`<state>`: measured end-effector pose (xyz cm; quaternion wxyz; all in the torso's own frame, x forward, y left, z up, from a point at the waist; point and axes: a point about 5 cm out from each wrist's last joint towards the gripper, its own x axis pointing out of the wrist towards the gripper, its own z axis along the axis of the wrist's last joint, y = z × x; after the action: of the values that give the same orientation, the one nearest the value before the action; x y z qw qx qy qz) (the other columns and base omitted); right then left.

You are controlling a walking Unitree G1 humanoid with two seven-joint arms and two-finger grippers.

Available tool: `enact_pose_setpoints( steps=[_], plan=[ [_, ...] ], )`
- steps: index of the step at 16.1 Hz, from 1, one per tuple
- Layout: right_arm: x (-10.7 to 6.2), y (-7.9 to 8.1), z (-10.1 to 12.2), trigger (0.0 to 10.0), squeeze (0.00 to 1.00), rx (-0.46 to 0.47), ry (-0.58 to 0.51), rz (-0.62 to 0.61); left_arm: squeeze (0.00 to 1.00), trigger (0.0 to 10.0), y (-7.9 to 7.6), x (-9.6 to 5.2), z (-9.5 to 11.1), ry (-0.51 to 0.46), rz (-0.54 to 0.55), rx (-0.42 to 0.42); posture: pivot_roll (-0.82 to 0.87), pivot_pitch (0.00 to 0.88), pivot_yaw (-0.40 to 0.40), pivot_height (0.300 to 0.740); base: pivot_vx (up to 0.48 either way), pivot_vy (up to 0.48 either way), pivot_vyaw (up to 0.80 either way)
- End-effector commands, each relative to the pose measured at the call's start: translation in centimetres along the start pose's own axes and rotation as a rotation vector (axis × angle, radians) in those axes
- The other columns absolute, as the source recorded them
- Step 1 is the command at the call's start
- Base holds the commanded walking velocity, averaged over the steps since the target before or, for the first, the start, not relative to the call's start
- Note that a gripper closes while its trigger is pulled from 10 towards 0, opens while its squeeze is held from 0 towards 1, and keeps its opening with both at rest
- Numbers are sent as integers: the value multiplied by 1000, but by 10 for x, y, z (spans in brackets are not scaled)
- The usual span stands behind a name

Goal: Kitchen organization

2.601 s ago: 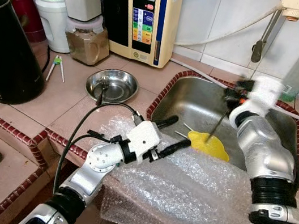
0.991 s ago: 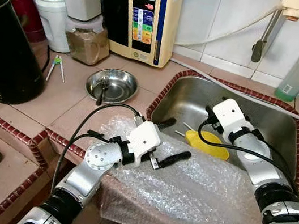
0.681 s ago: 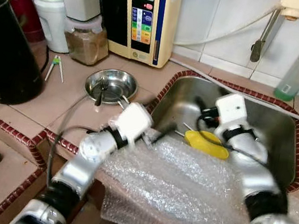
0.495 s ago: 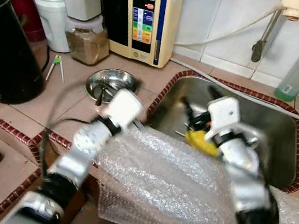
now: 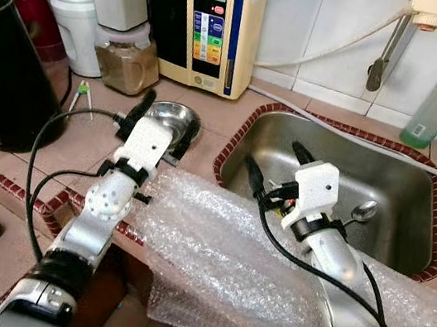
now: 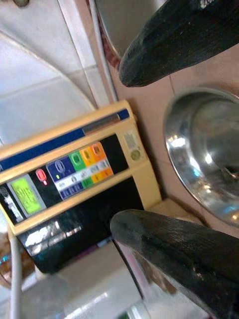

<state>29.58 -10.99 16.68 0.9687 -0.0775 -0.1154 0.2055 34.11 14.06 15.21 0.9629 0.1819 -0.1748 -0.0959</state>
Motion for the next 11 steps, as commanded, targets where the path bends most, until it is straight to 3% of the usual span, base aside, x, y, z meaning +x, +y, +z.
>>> enact_pose_setpoints(
  steps=[1,3,4,5,11],
  plan=[
    [-3,9,9,10000,1000,29,-15,49,1000,10000,8,-8,-12,57,72,-12,-41,22,71,740,0,0,0],
    [-7,23,15,10000,965,75,-19,169,1000,10000,11,-16,-25,139,135,-54,-42,24,66,740,0,0,0],
    [-9,29,17,10000,0,90,-9,214,902,10000,13,-21,-32,181,170,-80,-40,25,61,740,0,0,0],
    [-11,32,19,10000,0,97,2,246,0,10000,13,-24,-36,201,180,-82,-38,26,58,740,0,0,0],
    [-13,38,24,10000,0,91,32,304,0,10000,7,-33,-52,303,139,-115,-37,36,44,740,0,0,0]
  ],
)
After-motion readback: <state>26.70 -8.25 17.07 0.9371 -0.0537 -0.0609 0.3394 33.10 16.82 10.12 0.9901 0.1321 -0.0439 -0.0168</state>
